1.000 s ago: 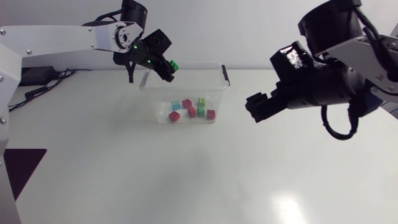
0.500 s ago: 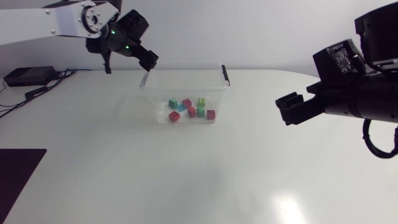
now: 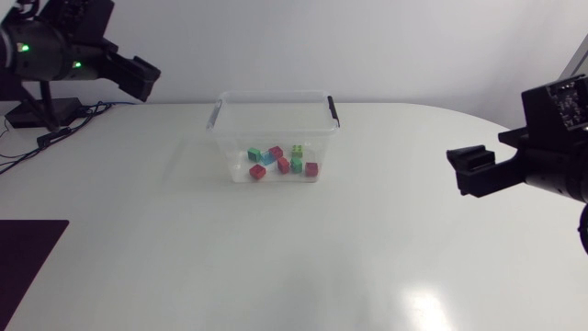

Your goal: Place the duplo bricks in the container

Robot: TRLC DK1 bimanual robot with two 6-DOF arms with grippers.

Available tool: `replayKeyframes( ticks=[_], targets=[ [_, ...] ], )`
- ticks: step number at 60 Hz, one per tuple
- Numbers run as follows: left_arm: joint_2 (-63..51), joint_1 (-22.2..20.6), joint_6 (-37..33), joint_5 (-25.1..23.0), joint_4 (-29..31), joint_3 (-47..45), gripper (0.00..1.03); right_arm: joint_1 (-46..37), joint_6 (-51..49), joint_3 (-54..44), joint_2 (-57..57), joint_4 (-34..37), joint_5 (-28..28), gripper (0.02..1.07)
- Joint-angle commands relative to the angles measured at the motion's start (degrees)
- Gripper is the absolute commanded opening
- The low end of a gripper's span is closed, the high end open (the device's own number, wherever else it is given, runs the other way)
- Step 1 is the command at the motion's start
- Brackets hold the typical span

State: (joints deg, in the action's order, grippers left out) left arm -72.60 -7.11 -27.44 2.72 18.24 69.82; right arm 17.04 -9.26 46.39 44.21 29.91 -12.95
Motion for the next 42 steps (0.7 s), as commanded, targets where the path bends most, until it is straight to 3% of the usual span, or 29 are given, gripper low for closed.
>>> replayKeyframes(
  ticks=[1, 30, 42],
  targets=[
    [5.4, 1.4, 0.0, 0.3, -1.1, -5.1, 0.99, -1.2, -1.2, -2.5, -2.8, -0.6, -0.5, 1.02],
    [31.2, 6.2, 0.8, 0.3, -2.8, -24.9, 0.99, -6.9, -3.8, -9.4, -17.9, 0.3, -0.5, 1.02],
    [41.0, 10.3, 6.4, 0.2, -4.2, -31.4, 0.99, -9.7, -4.9, -11.4, -22.4, 0.9, -0.5, 1.02]
  ],
)
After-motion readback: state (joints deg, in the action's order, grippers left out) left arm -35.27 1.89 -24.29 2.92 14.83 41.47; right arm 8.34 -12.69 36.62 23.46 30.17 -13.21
